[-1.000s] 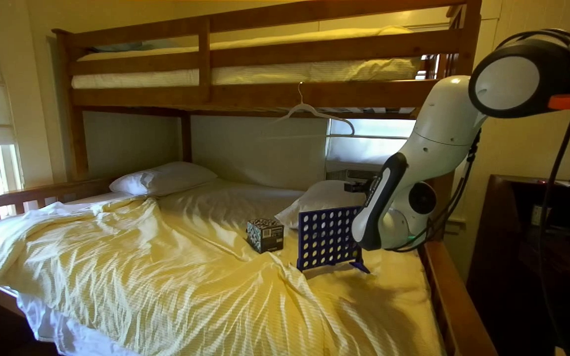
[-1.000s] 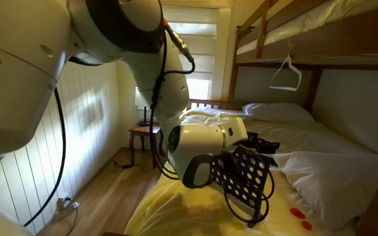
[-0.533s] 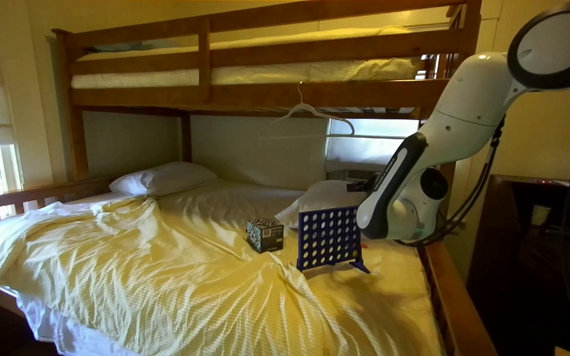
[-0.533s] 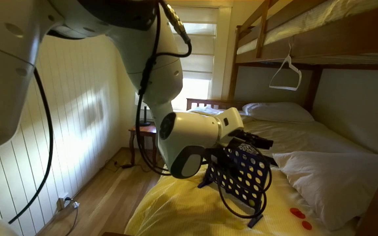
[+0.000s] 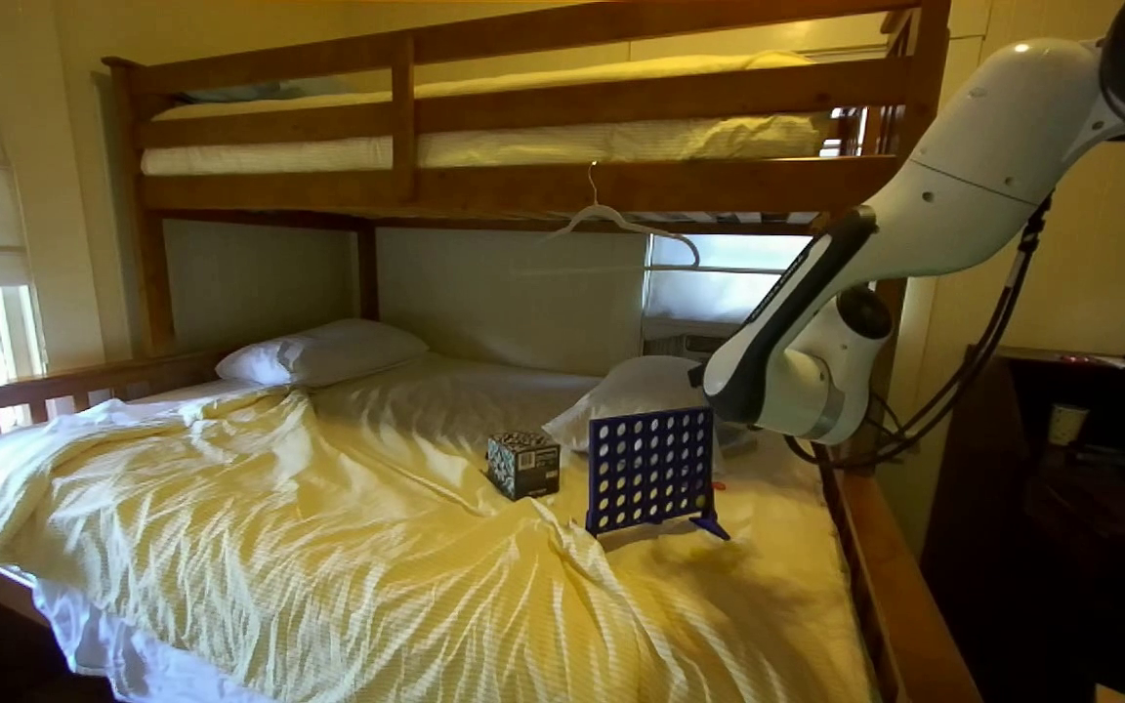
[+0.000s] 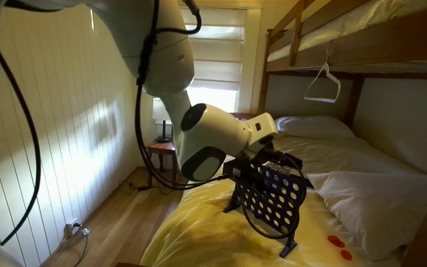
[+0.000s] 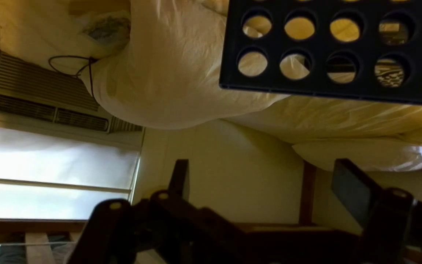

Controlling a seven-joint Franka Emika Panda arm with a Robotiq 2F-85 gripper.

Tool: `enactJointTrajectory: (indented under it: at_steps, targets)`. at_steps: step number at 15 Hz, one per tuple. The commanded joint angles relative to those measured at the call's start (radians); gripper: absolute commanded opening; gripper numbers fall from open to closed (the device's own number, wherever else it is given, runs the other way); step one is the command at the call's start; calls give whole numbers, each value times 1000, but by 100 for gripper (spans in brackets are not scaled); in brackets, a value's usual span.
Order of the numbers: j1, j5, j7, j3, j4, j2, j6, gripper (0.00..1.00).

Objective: Put the yellow chip into the connect four game

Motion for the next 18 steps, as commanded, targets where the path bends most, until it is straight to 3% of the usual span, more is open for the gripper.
enactJointTrajectory:
  at_steps: [1, 4, 18]
  targets:
    - [48, 185, -181, -16, -13, -76, -141, 100]
    - [63, 292, -289, -19, 2, -96, -215, 100]
    - [90, 517, -532, -28, 41, -91, -400, 100]
